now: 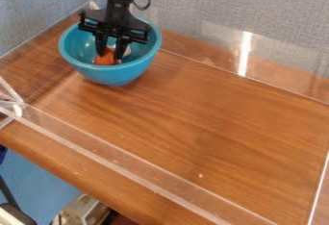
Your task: Put the mushroom in the blue bowl
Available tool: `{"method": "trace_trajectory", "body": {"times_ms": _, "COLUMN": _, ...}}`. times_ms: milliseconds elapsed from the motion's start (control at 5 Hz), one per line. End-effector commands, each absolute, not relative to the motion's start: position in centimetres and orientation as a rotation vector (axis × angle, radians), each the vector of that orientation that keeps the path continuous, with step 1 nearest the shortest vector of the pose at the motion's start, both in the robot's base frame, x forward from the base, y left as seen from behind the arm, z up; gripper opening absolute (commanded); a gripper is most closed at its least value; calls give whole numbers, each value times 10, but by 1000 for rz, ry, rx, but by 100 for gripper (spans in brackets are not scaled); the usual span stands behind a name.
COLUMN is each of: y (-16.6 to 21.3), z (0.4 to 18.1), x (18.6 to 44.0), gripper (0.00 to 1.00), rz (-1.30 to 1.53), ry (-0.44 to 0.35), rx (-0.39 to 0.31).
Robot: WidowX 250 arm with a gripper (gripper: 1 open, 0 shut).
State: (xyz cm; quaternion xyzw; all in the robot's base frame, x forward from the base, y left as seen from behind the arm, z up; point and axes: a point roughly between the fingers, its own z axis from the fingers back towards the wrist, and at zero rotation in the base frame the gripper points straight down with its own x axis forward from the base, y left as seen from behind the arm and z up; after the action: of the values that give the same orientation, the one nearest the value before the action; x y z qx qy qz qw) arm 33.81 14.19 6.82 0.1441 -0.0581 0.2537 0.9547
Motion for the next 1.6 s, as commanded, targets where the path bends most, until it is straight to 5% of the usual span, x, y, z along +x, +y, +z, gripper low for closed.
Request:
{"method": "trace_trajectory", "body": {"times_ms": 0, "y": 139, "z": 97, "x": 342, "gripper": 0, "rz": 512, "ry": -199, "rx": 301}}
{"method": "trace_trajectory", "body": {"times_ms": 400, "y": 136, "z": 114, "x": 341, "gripper": 0, "rz": 512, "ry": -243, "rx": 312}}
{"method": "trace_trajectory", "body": {"times_ms": 600, "y": 137, "z": 116, "x": 342, "gripper": 100, "rz": 512, "ry": -255, "rx": 316}}
{"method": "trace_trajectory", "body": {"times_ms": 1400, "y": 146, "z": 88, "x": 348, "gripper": 100, "rz": 506, "ry": -211, "rx": 330}}
